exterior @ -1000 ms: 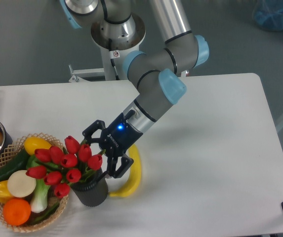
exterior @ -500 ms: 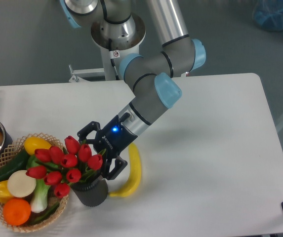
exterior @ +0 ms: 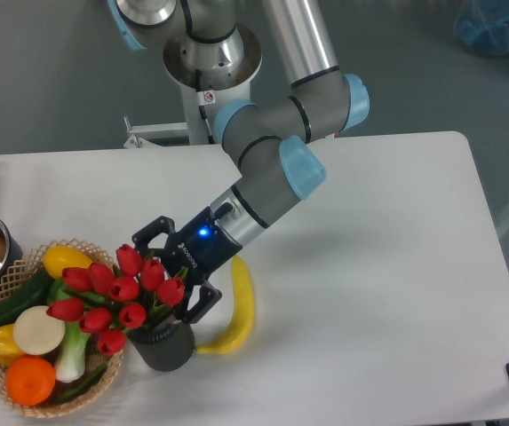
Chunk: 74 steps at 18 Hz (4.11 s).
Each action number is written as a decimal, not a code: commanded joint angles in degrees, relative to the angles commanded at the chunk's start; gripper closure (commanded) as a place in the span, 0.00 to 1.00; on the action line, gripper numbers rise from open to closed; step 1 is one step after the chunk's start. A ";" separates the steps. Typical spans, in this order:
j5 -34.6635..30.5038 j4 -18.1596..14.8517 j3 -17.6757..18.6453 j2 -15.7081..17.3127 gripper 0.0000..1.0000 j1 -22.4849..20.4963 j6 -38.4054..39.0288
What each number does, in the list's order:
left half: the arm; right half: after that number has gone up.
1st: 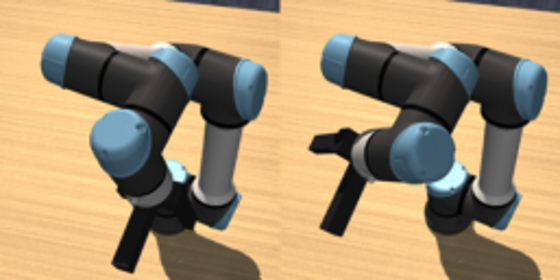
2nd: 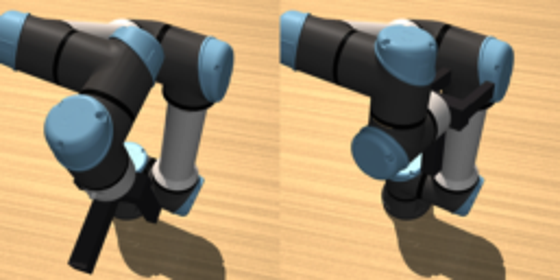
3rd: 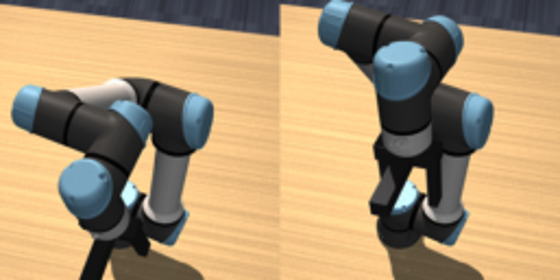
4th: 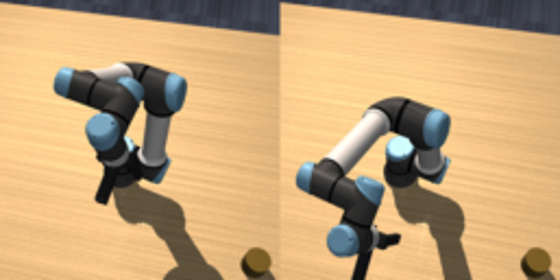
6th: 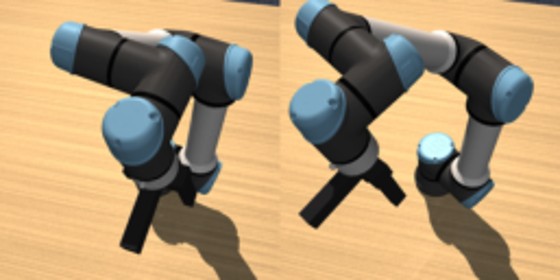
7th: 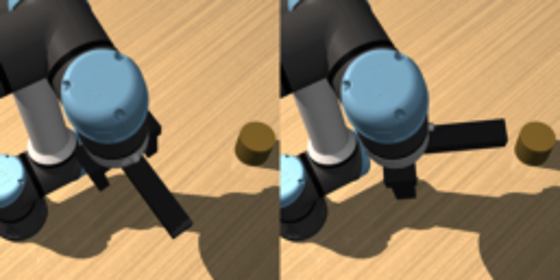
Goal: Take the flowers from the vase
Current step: 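Close the gripper on the tulip stems, then lift the gripped tulips up out of the vase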
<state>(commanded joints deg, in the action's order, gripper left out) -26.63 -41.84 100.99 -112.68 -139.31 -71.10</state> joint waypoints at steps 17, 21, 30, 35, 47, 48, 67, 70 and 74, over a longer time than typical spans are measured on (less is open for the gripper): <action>0.18 -0.09 -0.97 0.18 0.58 0.00 0.62; 0.26 -0.09 -1.14 0.44 0.59 -0.26 1.49; 0.35 -0.09 -1.23 0.79 0.66 -0.26 2.99; 0.79 -0.09 -2.46 0.88 0.67 -0.53 5.44; 2.81 -0.09 -8.43 3.87 0.66 -0.26 15.19; 2.81 -0.09 -8.96 3.96 0.66 -0.26 16.25; 2.81 -0.09 -14.59 5.97 0.66 -0.53 25.05; 2.81 -0.09 -15.73 6.50 0.66 -0.35 27.50; 2.81 -0.09 -20.03 6.50 0.66 0.17 32.86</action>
<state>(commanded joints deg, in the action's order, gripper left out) -23.82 -41.92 80.96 -106.17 -139.13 -38.24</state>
